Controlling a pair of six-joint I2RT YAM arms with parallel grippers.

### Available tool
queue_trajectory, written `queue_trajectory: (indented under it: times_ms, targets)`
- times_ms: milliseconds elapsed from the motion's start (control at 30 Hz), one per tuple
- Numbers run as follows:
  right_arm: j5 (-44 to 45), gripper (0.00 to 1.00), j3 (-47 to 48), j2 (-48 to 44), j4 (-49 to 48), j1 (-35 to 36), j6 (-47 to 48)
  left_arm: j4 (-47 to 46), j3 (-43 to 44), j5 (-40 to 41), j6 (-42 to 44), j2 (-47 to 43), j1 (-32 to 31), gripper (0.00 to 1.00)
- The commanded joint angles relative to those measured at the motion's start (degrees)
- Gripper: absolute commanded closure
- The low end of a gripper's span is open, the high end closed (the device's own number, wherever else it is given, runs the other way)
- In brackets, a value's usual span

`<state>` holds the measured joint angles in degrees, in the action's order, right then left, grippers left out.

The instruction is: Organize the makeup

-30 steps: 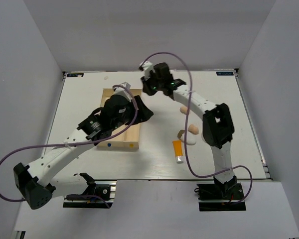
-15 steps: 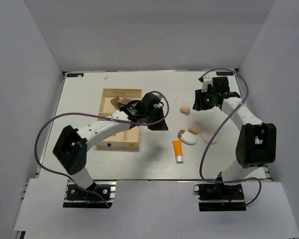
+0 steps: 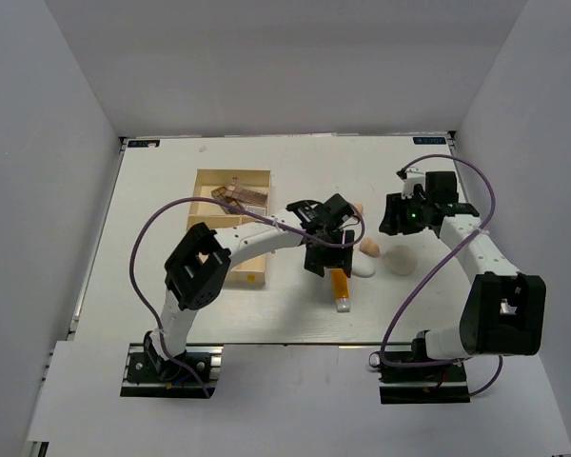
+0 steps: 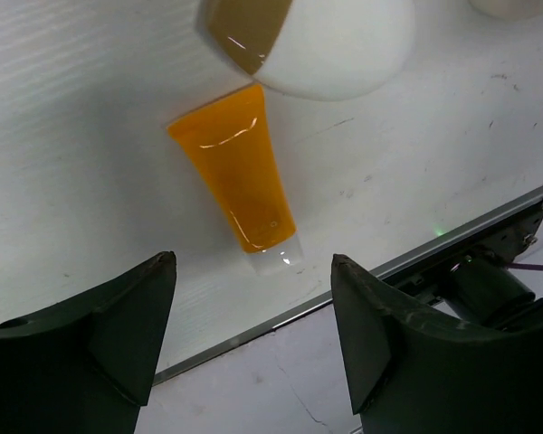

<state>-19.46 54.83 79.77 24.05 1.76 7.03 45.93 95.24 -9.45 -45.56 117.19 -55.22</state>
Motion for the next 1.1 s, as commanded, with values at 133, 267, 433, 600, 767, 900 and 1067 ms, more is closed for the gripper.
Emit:
queue_trajectory:
  times_ms: [133, 267, 433, 600, 767, 900, 1067]
  targets:
    - [-1.6, 0.46, -1.8, -2.4, -1.7, -3.3, -1.5, 5.1, 4.7, 1.0, 1.4, 3.1, -3.5, 0.2]
    - [-2.4, 0.46, -2.4, -2.9, -2.1, -4.6, -1.9, 7.5, 7.8, 3.4, 1.4, 6.5, -5.2, 0.2]
    - [-4.0, 0.46, -3.1, -4.1, -2.5, -5.4, -2.4, 9.8, 9.7, 6.4, 0.2, 10.2, -5.2, 0.2]
    - [-4.4, 0.46, -4.6, -5.2, -3.6, -6.2, -2.8, 9.4, 10.0, 7.2, -0.8, 11.7, -5.8, 0.2]
    - [-5.2, 0.46, -5.4, -5.8, -4.2, -6.9, -3.2, 9.8, 9.9, 7.3, -1.0, 13.2, -5.8, 0.23]
    - [-5.9, 0.46, -5.7, -6.1, -4.5, -7.4, -3.2, 9.4, 9.1, 7.4, -1.1, 13.3, -5.8, 0.36]
    - [-6.9, 0.46, -6.1, -6.4, -4.8, -7.6, -3.3, 10.3, 8.8, 8.2, -1.0, 14.0, -5.8, 0.54]
